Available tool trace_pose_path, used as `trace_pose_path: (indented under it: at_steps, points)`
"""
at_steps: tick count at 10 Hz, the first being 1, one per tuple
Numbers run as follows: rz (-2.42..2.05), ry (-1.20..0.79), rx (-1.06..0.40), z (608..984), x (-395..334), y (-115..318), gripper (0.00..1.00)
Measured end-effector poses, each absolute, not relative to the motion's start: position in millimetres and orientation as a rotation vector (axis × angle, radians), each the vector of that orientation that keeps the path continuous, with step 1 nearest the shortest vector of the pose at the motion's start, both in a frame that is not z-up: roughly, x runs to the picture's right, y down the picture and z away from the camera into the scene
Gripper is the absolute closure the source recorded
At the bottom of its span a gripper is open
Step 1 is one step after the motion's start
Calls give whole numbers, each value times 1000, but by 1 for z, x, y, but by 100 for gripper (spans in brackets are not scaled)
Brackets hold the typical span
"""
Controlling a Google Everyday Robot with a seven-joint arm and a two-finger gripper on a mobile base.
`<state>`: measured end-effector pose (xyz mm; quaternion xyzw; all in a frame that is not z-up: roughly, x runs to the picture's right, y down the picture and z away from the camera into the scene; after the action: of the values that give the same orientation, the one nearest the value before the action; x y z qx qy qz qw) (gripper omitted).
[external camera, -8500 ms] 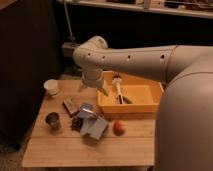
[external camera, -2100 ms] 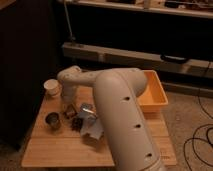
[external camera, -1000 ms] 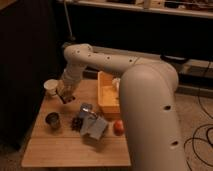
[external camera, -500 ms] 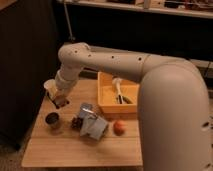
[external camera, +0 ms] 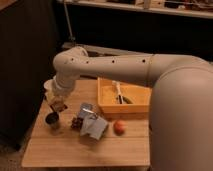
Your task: Place eraser in metal cup
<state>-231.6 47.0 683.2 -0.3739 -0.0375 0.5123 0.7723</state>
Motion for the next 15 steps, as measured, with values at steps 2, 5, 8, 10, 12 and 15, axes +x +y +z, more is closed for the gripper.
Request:
trace_pose_path:
  at_steps: [2,5,8,10,12,15]
  points:
    - [1081,-117,-807,688,-250,60,100]
    - [1051,-141,-806,697,-265,71,100]
    - [1044,-131,-821,713,-270,94,100]
    - [1036,-132,-824,716,-271,107,100]
    - [1033,-142,-822,718,-273,116,100]
    - [1055,-152,-809,728,-276,128,100]
